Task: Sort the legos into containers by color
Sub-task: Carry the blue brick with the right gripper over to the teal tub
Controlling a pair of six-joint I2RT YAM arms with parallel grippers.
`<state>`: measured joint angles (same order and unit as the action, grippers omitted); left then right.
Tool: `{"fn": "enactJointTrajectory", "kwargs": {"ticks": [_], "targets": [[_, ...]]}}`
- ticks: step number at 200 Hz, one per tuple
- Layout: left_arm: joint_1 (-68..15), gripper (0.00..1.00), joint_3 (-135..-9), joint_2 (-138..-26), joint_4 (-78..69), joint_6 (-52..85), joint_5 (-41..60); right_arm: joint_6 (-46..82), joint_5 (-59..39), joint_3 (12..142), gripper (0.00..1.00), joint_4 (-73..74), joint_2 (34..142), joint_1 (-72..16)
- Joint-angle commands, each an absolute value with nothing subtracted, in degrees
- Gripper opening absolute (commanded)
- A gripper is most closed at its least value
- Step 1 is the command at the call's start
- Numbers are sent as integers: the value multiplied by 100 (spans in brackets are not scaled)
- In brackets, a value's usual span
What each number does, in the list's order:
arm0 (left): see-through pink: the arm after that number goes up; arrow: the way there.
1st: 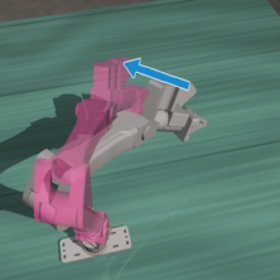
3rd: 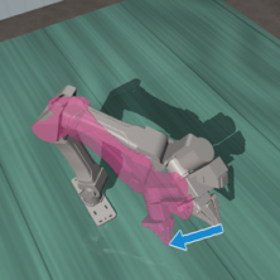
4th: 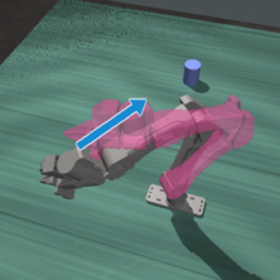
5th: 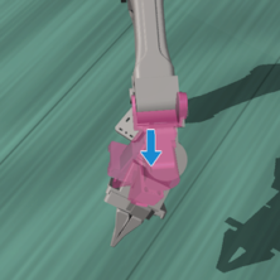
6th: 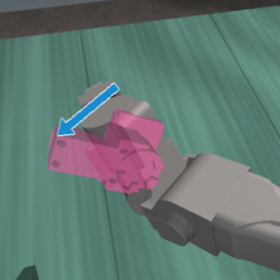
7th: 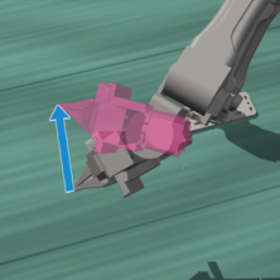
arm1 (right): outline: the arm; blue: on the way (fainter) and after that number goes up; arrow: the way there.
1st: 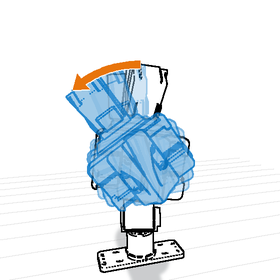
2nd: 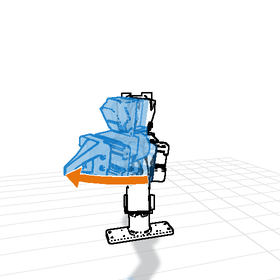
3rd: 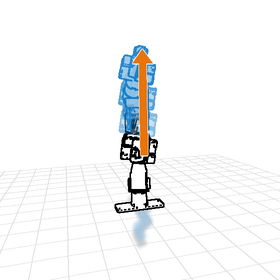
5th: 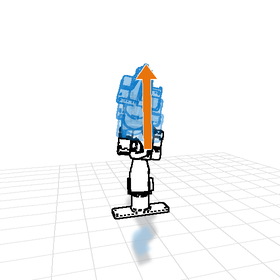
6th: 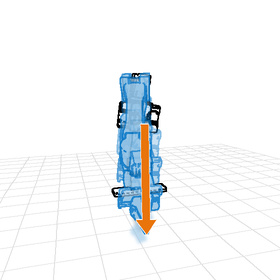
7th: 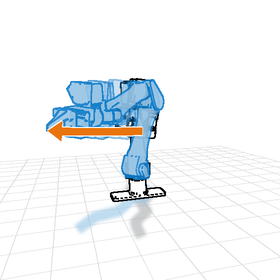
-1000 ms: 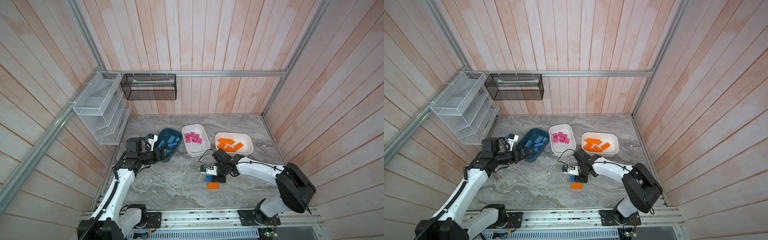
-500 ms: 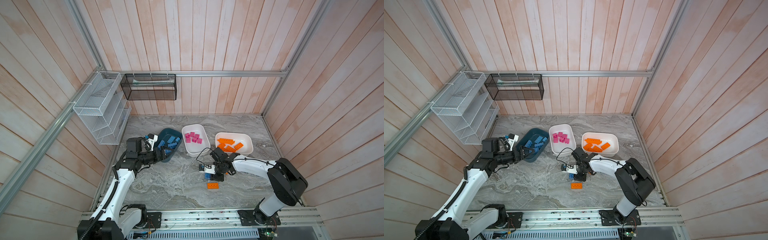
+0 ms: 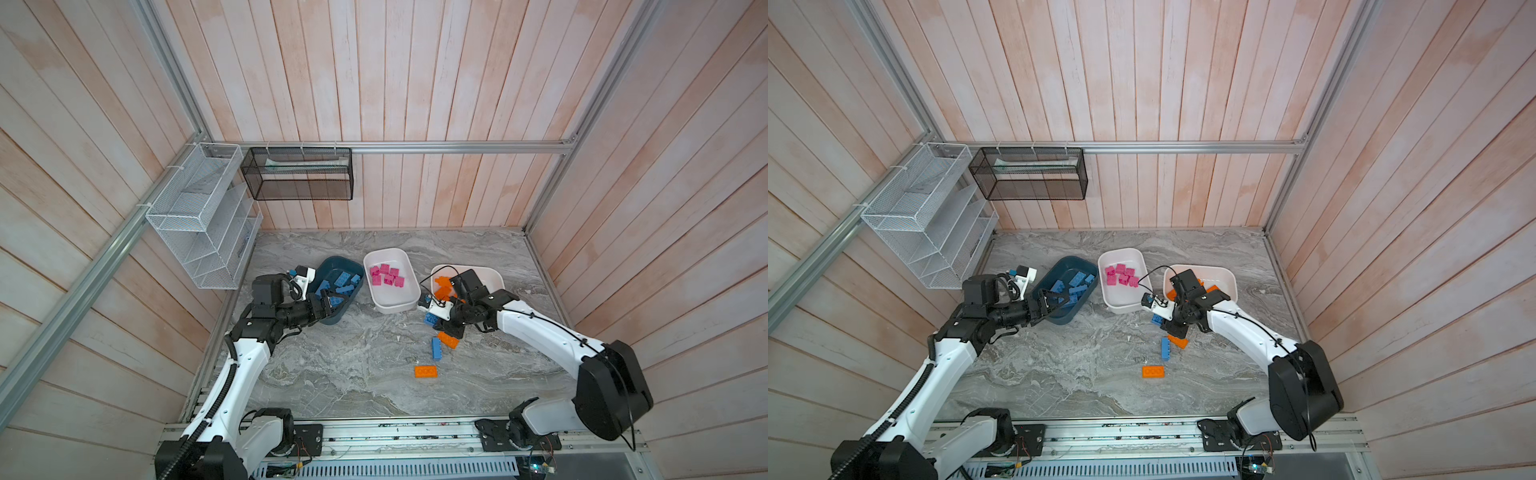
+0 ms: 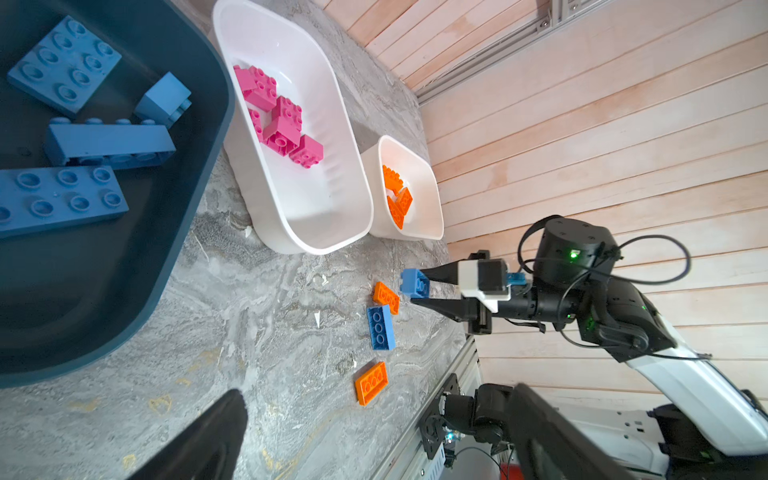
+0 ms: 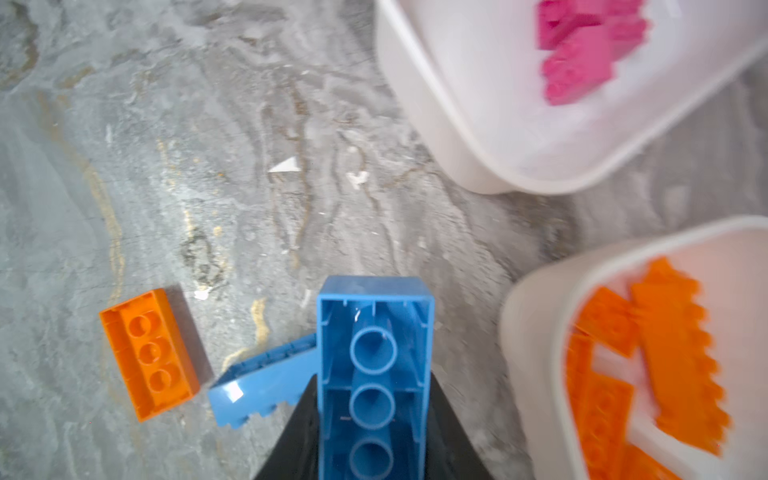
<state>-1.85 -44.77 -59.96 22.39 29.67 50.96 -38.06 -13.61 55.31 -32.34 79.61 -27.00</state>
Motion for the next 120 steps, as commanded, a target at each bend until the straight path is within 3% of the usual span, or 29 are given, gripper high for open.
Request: {"fn": "enactJointTrajectory", "kwargs": {"ticks": [1,24,53,88,120], "targets": [[-261,100,-4443,-6057,1846,3105,5299,-3670,-976,5684,20,-3499,7737,-2181],[-351,100,-4558,-6199,1827,3072,5282,-3649,-493,5917,20,-3439,7888,-1518],[-390,100,-4626,-6283,1721,3121,5268,-3724,-587,6157,20,-3148,8087,-1136],[-384,100,-4735,-6302,1878,3004,5176,-3715,-1328,6495,20,-2960,8332,-1196],[-334,100,-4821,-6280,2203,2829,4980,-3454,-1772,6774,21,-2575,8625,-1873]]}}
